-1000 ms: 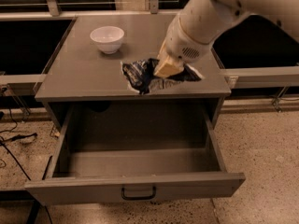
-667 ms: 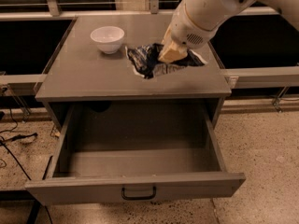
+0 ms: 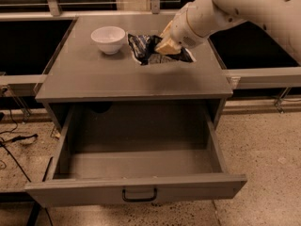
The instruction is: Pick blue chip bag from top drawer and place on counter
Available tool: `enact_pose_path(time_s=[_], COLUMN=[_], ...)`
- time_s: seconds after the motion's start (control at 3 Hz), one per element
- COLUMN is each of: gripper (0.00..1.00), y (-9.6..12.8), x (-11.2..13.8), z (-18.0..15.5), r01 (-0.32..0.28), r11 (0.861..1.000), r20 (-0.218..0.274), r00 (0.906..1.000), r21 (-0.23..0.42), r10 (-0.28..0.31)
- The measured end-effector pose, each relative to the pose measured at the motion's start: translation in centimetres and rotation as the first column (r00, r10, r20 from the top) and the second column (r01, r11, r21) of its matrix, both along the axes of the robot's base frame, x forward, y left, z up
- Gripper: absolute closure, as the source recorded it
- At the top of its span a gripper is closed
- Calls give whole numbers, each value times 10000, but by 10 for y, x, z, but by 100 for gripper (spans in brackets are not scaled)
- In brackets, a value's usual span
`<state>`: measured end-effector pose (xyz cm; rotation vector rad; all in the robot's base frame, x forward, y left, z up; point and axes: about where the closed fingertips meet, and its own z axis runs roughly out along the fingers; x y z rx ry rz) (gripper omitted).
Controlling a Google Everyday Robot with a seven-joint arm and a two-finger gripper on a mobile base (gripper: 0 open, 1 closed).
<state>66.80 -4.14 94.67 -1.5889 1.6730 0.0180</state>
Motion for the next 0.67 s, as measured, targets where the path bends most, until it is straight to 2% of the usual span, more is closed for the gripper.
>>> enact_pose_path(time_s=[0.33, 0.67], gripper=[100, 100], y=[5, 11], x=[21, 34], z=[-12, -45], r01=[56, 206], r11=[9967, 9892], r20=[117, -338], r00=[9999, 9993], r21=[805, 1455], r10=[-66, -158])
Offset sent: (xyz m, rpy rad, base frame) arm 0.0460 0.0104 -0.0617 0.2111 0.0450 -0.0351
